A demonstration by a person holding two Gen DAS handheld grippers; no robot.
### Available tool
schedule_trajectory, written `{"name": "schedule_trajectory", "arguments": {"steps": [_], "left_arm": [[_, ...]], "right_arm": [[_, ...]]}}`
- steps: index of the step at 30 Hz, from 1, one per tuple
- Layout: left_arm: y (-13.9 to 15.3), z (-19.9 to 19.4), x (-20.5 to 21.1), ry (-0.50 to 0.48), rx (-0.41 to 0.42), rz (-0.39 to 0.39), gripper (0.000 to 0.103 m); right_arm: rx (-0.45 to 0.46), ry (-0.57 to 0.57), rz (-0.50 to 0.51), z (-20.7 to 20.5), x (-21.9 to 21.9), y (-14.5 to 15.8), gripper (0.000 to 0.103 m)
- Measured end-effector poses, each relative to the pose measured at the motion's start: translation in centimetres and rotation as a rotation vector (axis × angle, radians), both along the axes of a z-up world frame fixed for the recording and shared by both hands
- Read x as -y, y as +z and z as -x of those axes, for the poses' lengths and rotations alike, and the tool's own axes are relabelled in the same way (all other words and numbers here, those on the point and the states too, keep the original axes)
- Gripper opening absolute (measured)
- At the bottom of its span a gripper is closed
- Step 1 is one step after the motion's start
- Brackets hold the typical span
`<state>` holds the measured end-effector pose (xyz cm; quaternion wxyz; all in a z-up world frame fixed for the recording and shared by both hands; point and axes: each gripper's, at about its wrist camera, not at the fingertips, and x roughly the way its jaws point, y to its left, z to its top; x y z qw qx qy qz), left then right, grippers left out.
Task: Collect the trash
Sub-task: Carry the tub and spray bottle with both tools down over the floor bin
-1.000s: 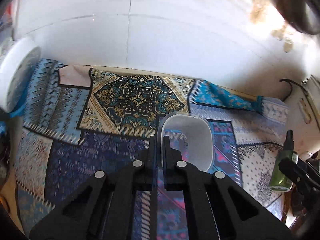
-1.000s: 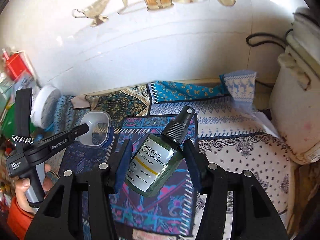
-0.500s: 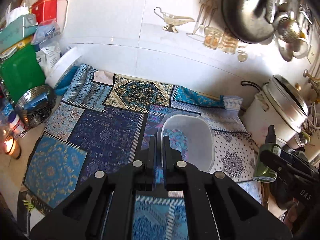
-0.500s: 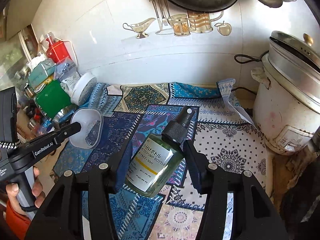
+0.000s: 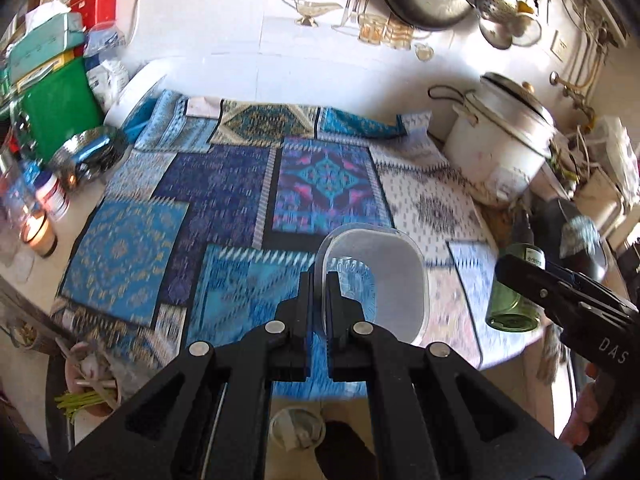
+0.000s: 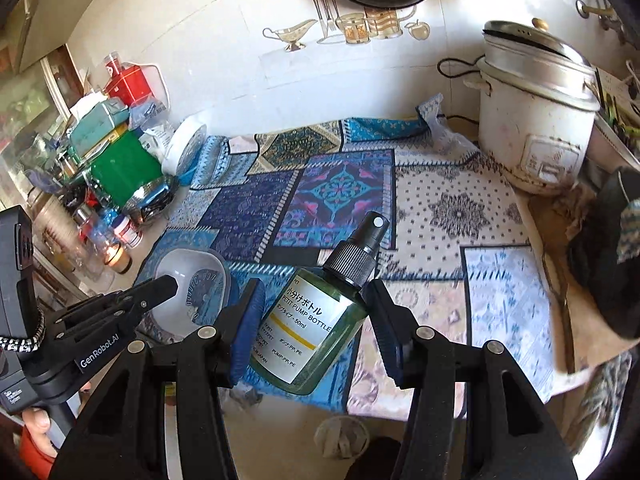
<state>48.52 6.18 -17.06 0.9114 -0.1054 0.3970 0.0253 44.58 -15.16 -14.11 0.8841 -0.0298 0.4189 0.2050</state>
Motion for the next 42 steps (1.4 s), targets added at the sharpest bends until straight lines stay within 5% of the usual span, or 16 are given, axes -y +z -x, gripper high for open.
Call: {"name": "schedule_trajectory", "arguments": {"steps": [10,12,22,33,42], "left_arm": [[-4.1,11.3,-0.7,-0.008,-0.111,0.019,0.003],[-5.0,12.5,-0.5,-0.011,-0.142,0.025,0.003],[-15.0,14.3,-0.7,0.059,-0.304,0.035,0.003],[-23.5,14.7,-0.7,0.100,-0.441,0.047,0.003],[-33.4,12.3,-0.6,0.105,-0.515,0.088,0.003]], "right_arm": [[-0.113,-0.020,0.031,10.3,-0.9,-5.1,0.042],[-0.168,-0.010,0.029,11.2,-0.9,-6.3,0.007],[-0.371,-0.032,0.155,10.3,1.2,-18.2,0.008],[-0.457,-0.120,0.160,9.0,8.0,-22.2,0.008],[-0.498,-0.060,0.221,7.7,7.8,-28.9,0.020]]}}
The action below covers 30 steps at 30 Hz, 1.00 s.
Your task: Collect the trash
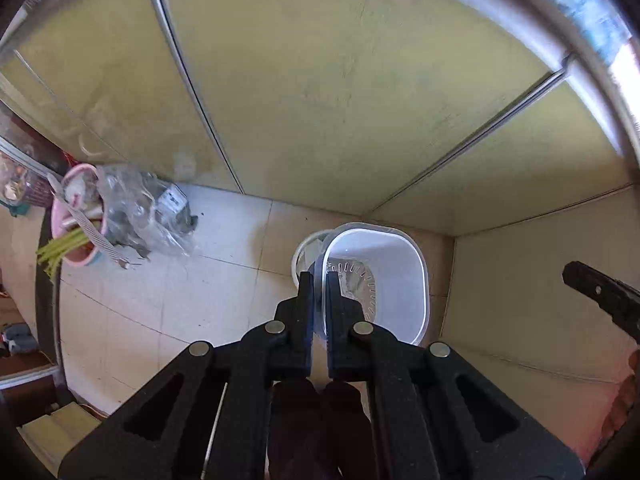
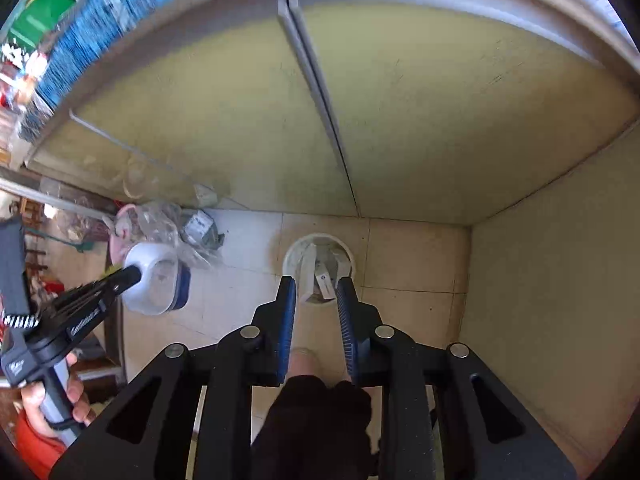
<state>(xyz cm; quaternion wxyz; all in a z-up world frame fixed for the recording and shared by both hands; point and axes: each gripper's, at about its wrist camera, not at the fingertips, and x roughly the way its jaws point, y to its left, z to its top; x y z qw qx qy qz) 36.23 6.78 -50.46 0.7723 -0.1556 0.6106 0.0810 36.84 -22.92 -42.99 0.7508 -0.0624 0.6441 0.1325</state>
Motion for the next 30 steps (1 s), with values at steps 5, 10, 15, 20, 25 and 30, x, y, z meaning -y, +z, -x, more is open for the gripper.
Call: {"name": "schedule_trajectory", "arguments": {"steps": [5,10,15,20,25,30], "left_arm": [[-6.5,-1.2,0.1,0.005,-0.031,0.010,0.003],[-13.0,-2.1,0.3,0.016,-0.072,0.031,0.003],[-20.2,-2.3,0.4,-0.032,-0.087,0.060,0.003],[-29.2,-2.8,0.5,-0.114,-0.045,0.096,0.003],[-35.7,-4.0,-0.1,-0.205,0.059,0.137,0.004],[-38.7,-4.6,0.2,-0.323,0.194,0.090,0.011]], "right_arm": [[-0.020,0.047,0.024,-0.3,-0.5,-4.5,0.027],[-0.039,0.066,0.024,-0.5,-0.4,-7.9,0.029],[-0.006,0.087,0.059,-0.2,-0.9,-12.6,0.037],[0.061,0.101,0.071,0.1,-1.4,-20.3,0.037],[0.122,0.113,0.048,-0.5,-1.6,-28.3,0.037],[0.176,0.116,-0.023,-1.1,-1.0,-33.5,0.037]]}}
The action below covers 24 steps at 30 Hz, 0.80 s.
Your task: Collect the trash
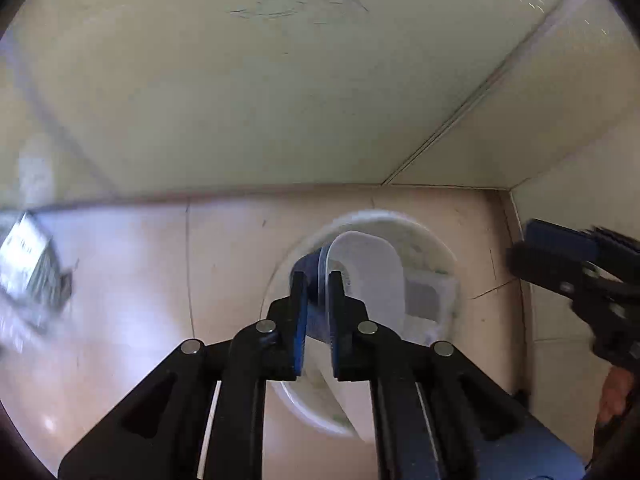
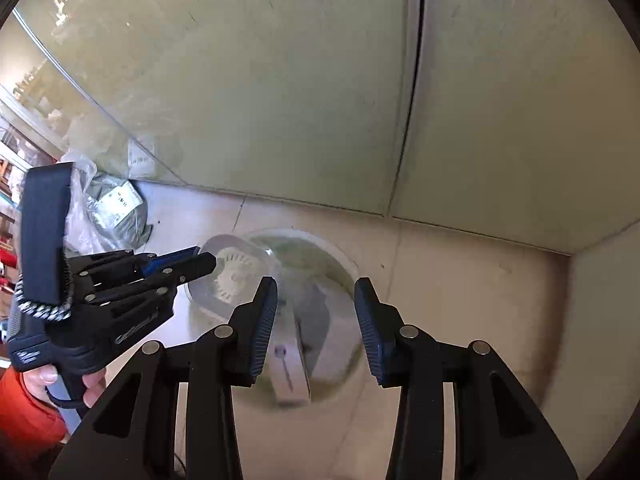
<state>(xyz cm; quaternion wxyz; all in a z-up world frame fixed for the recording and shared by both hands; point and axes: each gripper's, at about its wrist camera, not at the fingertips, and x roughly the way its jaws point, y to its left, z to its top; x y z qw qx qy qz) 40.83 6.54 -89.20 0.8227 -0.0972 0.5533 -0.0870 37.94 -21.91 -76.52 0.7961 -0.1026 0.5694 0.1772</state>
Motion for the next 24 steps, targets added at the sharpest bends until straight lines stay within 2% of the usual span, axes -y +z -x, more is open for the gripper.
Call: {"name": "schedule_trajectory", "arguments": {"steps": [2,4,6,8,11,14,16,19,22,24], "left_arm": [[-0.6,0.1,-0.2,-0.051,0.044,0.007,0.026],[-0.4,0.6,-0.4,-0.088,0.080,-0.016,0.029],[0.3,1.5,-1.2,-0.084,0.101,-0.051,0.038],[1.5,3.2,-3.3,-0.036,0.118,-0.068,0.056],[3.0,6.4,-7.1,0.050,0.132,-0.068,0.069],[3.0,10.5,-11.9,0.105,0.113,-0.159,0.072],[1.8,13.3,-14.7,0.131,0.073,-0.236,0.074],[-1.8,17.7,-18.2,0.165,-0.042,-0.317,0.074],[-5.9,22.2,-20.7,0.223,-0.164,-0.336,0.074],[-8.0,24.8,-22.4,0.253,-0.228,-0.296,0.074]], "right_arm": [[0.037,0.013,-0.018,0.0,0.3,-1.3,0.037],[0.073,0.000,-0.039,0.2,0.1,-2.2,0.037],[0.080,-0.034,-0.084,0.3,0.2,-2.6,0.037],[0.034,-0.016,-0.123,0.3,-0.3,-3.0,0.037],[0.048,0.019,-0.097,1.3,-1.7,-2.3,0.037],[0.059,0.068,-0.097,2.4,-2.8,-1.8,0.038],[0.065,0.090,-0.111,2.7,-3.5,-2.3,0.040],[0.070,0.096,-0.120,3.3,-3.6,-2.5,0.040],[0.079,0.114,-0.113,4.4,-3.1,-2.6,0.040],[0.103,0.128,-0.094,5.0,-3.3,-2.5,0.041]]}}
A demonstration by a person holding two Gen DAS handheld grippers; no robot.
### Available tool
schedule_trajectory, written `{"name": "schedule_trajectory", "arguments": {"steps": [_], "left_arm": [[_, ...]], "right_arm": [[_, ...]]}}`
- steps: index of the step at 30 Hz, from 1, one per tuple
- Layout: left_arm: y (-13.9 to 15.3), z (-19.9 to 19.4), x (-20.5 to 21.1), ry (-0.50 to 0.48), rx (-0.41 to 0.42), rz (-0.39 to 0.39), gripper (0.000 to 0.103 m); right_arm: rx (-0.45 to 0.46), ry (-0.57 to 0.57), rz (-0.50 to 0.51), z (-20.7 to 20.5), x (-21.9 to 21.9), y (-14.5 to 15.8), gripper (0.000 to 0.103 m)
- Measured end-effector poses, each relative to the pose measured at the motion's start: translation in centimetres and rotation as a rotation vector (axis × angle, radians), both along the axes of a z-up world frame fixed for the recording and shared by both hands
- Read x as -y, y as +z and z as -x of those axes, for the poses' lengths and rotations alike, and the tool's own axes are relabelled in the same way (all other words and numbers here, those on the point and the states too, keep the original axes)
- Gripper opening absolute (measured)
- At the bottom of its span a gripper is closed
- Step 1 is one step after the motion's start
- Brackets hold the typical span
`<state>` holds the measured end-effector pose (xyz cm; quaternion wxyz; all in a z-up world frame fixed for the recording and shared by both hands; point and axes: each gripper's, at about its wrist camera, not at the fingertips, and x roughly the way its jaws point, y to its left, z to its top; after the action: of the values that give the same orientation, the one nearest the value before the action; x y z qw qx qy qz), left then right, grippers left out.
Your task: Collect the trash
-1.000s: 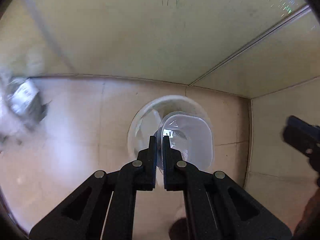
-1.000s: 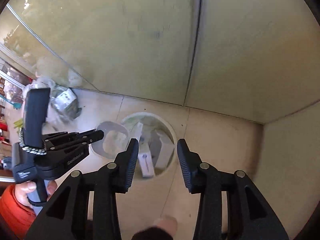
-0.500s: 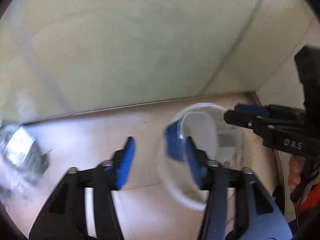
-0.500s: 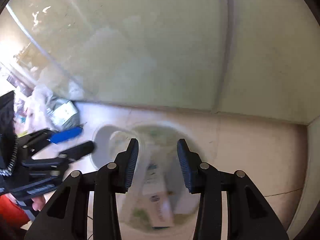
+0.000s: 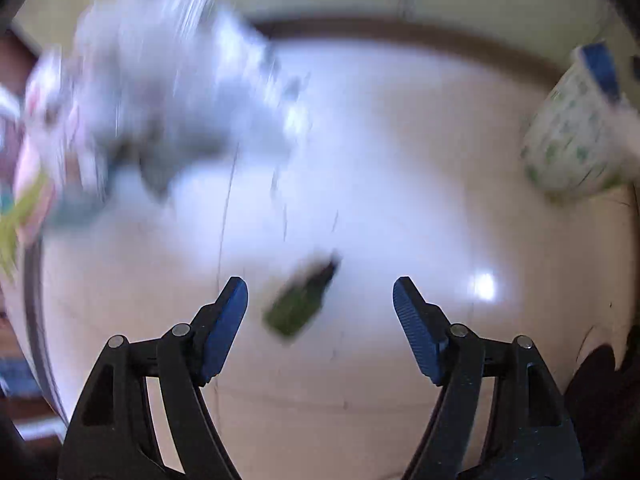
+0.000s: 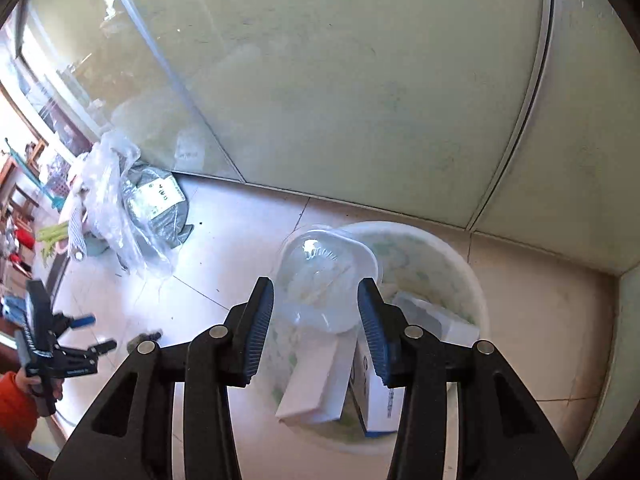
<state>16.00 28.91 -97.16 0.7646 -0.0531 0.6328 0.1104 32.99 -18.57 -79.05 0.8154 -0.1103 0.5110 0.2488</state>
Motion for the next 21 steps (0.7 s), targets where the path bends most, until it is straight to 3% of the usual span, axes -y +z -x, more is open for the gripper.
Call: {"name": "schedule_trajectory", "arguments": {"steps": [3,5,9,15,21], "left_arm": [[-3.2,1.7,-2.3,0.028,-0.050,-0.024,0.074],[-4.6,1.7,-3.8,0.046,-0.043,-0.095,0.074],[-6.5,1.2,-5.2,0.043,-0.019,-0.003,0.074],[-8.9,2.3,-3.5,-0.038,-0.003,0.081,0.074],[-10.2,4.5,-2.6,-0.044,-0.074,0.111,0.050]], "right_arm": [[0.026,-0.006,0.023,0.2,-0.7,0.0,0.042],[0.042,-0.022,0.026,0.4,-1.2,-0.2,0.042],[0.064,-0.047,0.027,0.7,-1.5,0.2,0.043],[0.109,-0.059,0.044,1.1,-1.6,0.5,0.045],[0.103,-0.057,0.030,0.9,-1.5,0.4,0.045]]}}
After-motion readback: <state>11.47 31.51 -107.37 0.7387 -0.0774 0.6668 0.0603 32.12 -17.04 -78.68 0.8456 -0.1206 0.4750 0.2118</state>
